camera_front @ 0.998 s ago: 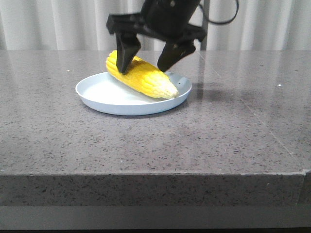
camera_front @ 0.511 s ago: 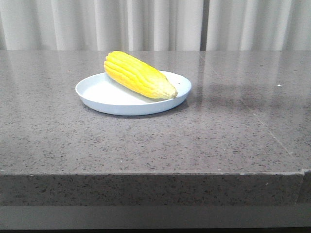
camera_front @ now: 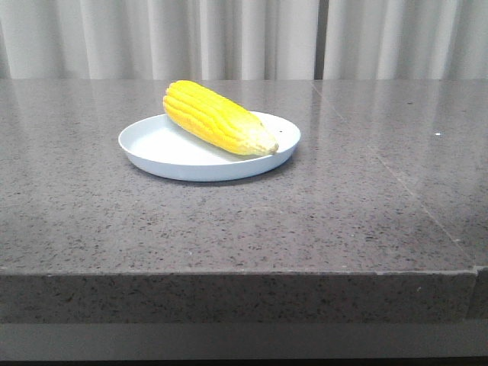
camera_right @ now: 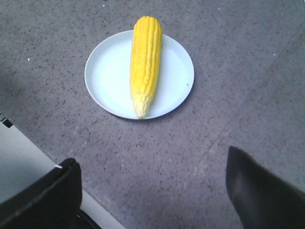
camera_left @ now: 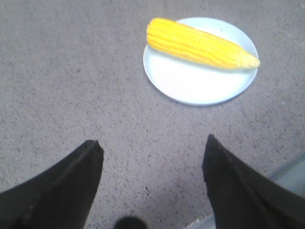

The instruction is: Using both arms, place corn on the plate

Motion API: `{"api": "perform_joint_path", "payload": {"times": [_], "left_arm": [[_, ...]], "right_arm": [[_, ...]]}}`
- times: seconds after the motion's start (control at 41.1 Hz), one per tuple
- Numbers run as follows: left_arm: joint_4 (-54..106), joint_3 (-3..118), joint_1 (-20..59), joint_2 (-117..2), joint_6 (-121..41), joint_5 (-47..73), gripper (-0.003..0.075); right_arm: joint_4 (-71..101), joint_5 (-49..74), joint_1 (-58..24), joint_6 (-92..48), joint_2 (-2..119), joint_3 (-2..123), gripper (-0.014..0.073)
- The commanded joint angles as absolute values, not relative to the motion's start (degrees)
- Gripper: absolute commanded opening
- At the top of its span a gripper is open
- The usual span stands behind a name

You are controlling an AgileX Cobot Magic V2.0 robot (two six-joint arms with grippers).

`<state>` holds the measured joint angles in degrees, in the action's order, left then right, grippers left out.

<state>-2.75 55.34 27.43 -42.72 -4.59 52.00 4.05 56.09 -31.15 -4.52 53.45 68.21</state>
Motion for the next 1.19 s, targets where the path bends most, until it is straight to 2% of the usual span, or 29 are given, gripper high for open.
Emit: {"api": "perform_joint_path", "payload": {"times": [0.0,0.341,0.608,0.681,0.754,0.973,1.022,1.095,1.168], "left_arm": [[-3.1,56.9,27.7,-42.4,-3.9,47.0,0.0439],[-3.1,56.9,27.7,-42.4,-3.9,46.9,0.0439],[-3.0,56.9,27.7,-42.4,-3.9,46.9,0.0438],[-3.0,56.9,27.7,-42.4,-3.9,47.1,0.04],[-3.0,56.9,27.7,-42.4,-3.9,47.2,0.0316],[-3.0,56.9,27.7,-42.4,-3.9,47.3,0.0037],[-3.0,56.9,27.7,-42.4,-3.9,47.3,-0.0014],[-3.0,56.9,27.7,-42.4,-3.9,47.3,-0.002],[-3.0,56.9,27.7,-42.4,-3.9,47.3,-0.002]], "right_arm": [[3.8,53.2,-30.9,-5.1,47.5,64.9,0.0636],[3.8,53.2,-30.9,-4.2,31.5,53.8,0.0636],[3.8,53.2,-30.9,-4.2,29.1,53.2,0.0635],[3.8,53.1,-30.9,-4.2,29.1,53.2,0.0615],[3.8,53.1,-30.9,-4.2,29.1,53.2,0.054],[3.8,53.1,-30.9,-4.2,29.1,53.2,0.0076],[3.8,53.1,-30.9,-4.2,29.1,53.2,0.0004],[3.8,53.1,-30.9,-4.2,29.1,53.2,-0.0092],[3.8,53.1,-30.9,-4.2,29.1,53.2,-0.0084]]}}
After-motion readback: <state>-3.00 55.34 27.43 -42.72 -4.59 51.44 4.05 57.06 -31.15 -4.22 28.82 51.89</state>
